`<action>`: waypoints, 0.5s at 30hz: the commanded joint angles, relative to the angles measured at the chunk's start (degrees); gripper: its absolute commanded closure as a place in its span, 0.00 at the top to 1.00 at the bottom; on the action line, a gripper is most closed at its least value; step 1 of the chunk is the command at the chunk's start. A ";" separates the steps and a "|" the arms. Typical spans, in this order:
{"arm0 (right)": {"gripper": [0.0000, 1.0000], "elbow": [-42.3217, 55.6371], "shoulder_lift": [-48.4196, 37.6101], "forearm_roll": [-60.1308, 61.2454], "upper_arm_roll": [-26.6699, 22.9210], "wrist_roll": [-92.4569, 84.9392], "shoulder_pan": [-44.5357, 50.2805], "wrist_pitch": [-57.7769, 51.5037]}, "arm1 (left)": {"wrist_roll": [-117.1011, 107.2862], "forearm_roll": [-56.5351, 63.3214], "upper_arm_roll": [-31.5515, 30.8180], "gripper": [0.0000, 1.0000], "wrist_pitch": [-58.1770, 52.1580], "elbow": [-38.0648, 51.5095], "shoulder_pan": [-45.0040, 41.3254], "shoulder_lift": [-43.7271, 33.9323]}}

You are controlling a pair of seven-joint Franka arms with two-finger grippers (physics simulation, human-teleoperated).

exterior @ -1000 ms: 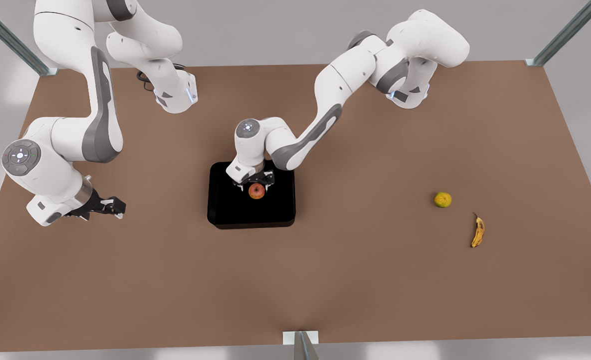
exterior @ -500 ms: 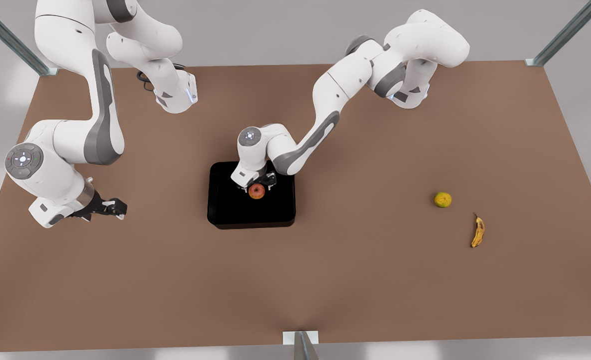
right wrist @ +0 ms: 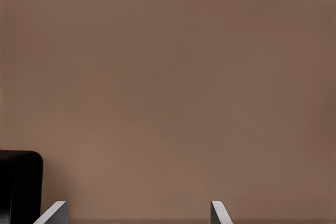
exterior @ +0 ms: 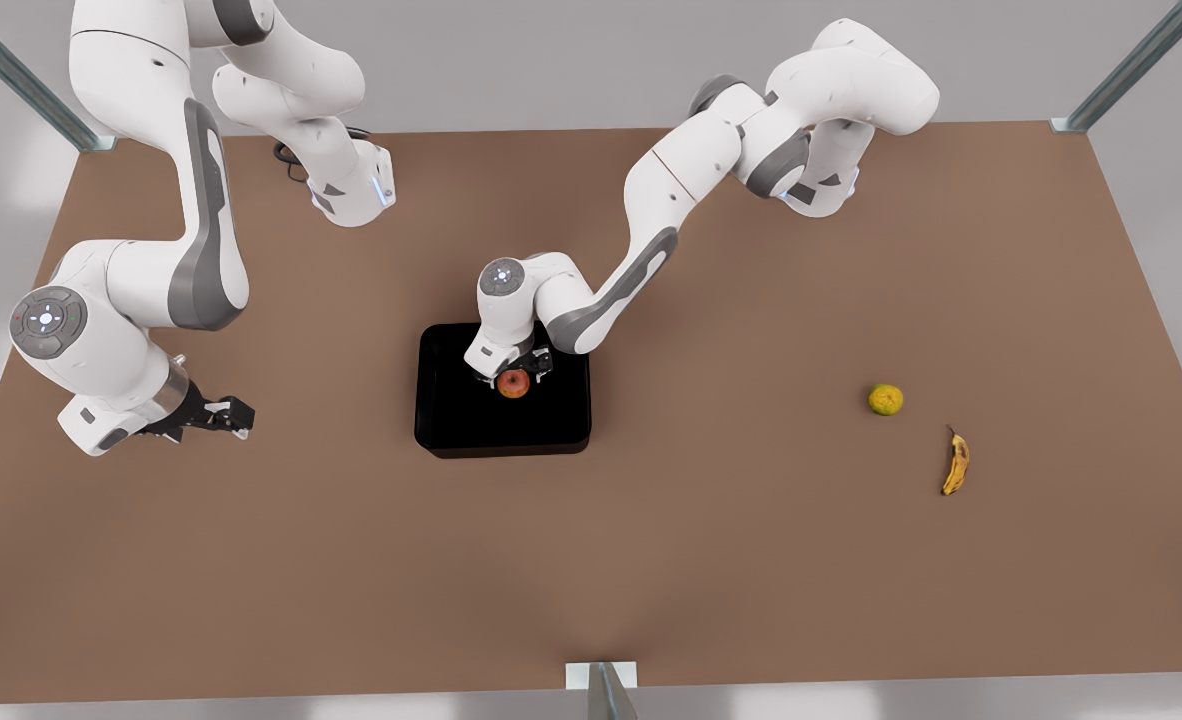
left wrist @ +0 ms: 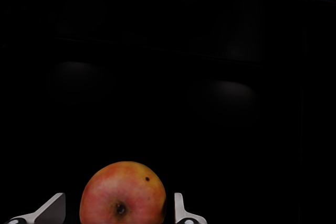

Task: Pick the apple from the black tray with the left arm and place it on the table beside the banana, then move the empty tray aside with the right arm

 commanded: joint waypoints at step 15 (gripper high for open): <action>1.00 0.91 0.03 0.24 1.03 0.27 2.28 0.50 | 22.39 -5.79 -3.69 0.75 -28.84 0.62 16.08 -15.20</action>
